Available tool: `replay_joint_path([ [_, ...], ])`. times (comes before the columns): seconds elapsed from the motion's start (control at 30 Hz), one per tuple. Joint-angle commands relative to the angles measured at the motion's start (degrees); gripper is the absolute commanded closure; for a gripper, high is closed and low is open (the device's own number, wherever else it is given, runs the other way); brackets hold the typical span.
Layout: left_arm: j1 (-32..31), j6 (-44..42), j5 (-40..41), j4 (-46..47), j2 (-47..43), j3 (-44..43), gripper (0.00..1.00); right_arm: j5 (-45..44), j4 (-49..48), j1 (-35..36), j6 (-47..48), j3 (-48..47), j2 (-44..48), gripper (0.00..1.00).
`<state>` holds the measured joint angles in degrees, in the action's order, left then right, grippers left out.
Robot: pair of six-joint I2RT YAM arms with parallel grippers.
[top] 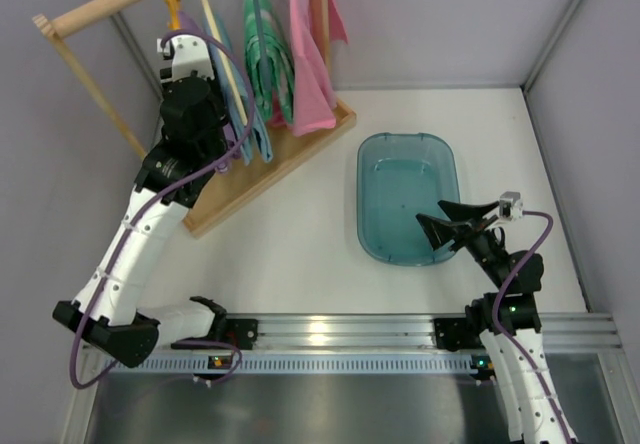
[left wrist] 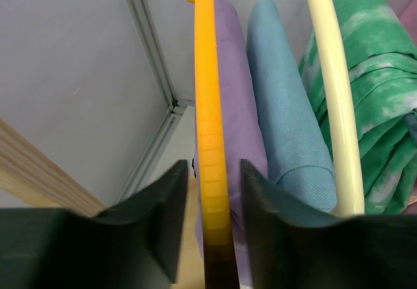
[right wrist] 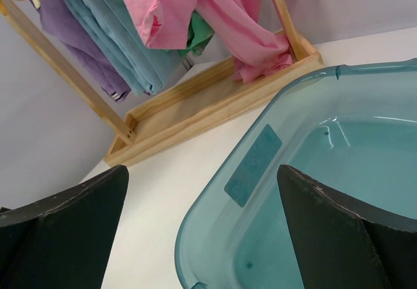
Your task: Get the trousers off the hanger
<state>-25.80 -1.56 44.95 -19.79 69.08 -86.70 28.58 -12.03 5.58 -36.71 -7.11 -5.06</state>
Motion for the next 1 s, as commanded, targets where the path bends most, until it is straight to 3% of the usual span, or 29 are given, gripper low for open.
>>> replay_joint_path([
  [0.0,-0.48,-2.39,1.98,5.72,-0.08,0.91,0.62,0.43,-3.08,0.39,-0.29,0.08,-0.57,0.01],
  [0.2,-0.56,-3.88,3.56,8.80,-1.05,2.85,0.74,0.51,-3.08,0.39,-0.38,0.08,-0.48,0.01],
  [0.23,-0.48,-3.97,3.83,9.33,-1.23,3.20,0.83,0.43,-3.17,0.48,-0.38,0.00,-0.56,0.01],
  [0.37,-0.48,-4.41,5.32,10.56,-1.75,3.46,1.00,0.51,-3.26,0.39,-0.38,0.08,-0.56,0.01],
  [0.97,-2.06,-12.23,4.71,10.65,-5.00,-5.41,1.00,0.43,-3.44,0.39,-0.47,0.17,-0.83,0.01],
])
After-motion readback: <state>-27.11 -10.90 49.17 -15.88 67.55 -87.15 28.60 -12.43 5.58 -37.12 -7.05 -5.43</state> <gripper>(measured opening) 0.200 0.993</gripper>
